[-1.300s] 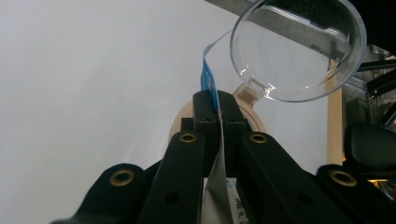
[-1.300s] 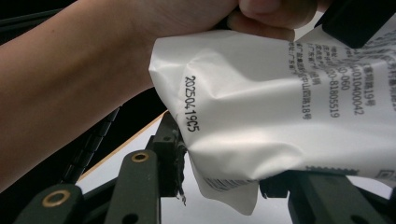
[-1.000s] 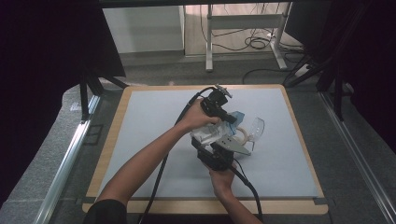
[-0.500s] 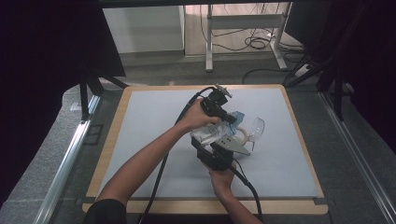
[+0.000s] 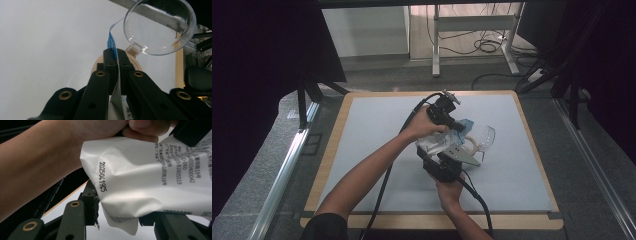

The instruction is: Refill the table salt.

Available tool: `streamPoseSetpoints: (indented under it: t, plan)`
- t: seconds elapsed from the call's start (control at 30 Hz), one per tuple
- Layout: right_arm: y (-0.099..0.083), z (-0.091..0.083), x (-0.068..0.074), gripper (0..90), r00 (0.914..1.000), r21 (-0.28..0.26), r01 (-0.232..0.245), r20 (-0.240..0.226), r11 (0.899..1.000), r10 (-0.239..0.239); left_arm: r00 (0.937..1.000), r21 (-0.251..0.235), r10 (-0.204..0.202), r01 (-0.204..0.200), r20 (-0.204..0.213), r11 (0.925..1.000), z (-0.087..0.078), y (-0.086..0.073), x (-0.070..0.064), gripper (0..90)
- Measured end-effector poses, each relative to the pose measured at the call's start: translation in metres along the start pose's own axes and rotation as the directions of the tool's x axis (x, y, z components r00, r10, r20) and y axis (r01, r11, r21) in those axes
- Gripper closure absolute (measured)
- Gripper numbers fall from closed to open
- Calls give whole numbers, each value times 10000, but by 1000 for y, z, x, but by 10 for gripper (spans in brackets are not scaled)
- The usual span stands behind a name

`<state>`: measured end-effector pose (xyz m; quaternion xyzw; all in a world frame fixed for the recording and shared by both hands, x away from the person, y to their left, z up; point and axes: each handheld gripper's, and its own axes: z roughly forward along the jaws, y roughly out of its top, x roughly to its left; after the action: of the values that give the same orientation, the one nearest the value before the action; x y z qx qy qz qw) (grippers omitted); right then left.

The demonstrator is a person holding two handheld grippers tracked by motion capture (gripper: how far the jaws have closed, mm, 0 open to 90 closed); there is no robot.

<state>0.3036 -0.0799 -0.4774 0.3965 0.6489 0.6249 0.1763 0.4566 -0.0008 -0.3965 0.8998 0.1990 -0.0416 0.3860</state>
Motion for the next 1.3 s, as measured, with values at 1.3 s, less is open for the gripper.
streamPoseSetpoints:
  t: [1.3]
  plan:
    - [0, 0, -2, 592, 10000, -31, -38, 34, 10000, 38, 10000, 21, 8, -8, 31, 10000, 2, 2, 1, 891]
